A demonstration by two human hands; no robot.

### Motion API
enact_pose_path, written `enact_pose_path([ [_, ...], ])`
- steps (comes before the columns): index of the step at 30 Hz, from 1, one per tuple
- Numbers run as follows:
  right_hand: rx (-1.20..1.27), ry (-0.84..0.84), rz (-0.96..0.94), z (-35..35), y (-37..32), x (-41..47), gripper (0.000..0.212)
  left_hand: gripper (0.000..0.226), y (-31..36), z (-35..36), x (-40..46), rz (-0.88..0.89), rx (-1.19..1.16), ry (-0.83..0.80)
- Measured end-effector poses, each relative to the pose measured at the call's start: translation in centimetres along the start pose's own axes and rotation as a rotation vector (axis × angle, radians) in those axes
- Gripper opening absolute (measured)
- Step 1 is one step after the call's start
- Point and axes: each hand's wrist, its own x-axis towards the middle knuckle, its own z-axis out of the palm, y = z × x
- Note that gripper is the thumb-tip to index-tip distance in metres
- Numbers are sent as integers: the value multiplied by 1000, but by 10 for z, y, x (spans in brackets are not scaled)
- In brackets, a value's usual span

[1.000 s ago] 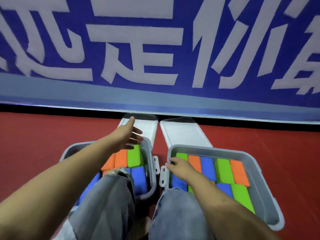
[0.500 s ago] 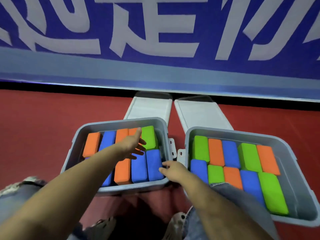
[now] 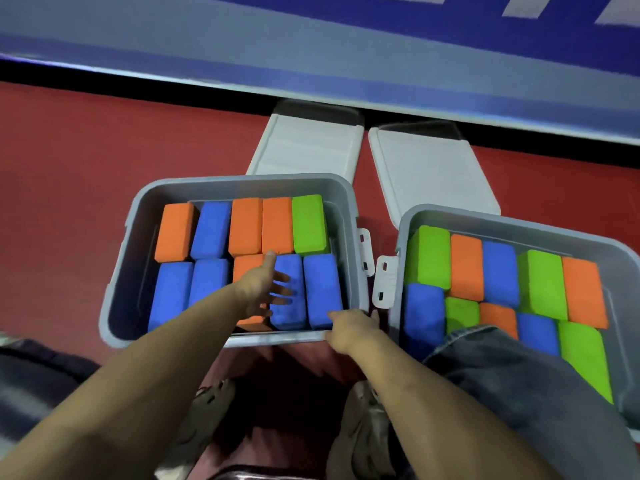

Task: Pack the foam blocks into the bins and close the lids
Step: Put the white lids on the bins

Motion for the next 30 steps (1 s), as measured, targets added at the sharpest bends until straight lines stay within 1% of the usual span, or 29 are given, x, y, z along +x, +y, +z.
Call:
enact_pose_path([
  [4,4,-18,28,0,0,-5,47,75,3,-8,-9,13,-2,-34],
  [8,-9,-156,46,6,-4,-23,49,74,0,-17,-24,49,-6,-3],
  [10,39,-178,35,5,-2,-33,51,75,0,-22,-34,61,-11,8],
  [12,204,-167,23,-4,0,-46,53,77,-1,-27,-45,72,-18,6],
  [14,468,-156,4,-20,-1,-62,48,78,2,-31,-58,100,-24,6],
  [16,782,-88,8,-36,-6,-85,40,77,6,-32,-74,145,-22,15],
  [17,899,-37,15,-44,-9,-96,38,77,9,-32,-84,168,-21,12],
  [19,1001,32,29,-58,-15,-116,34,78,14,-33,-105,208,-20,1],
  [23,984,108,0,-88,-36,-155,22,78,25,-43,-159,286,27,-27],
  [27,943,184,-74,-111,-52,-182,21,79,33,-68,-203,356,78,2],
  [30,910,187,-73,-122,-56,-194,18,81,41,-89,-220,397,90,49],
])
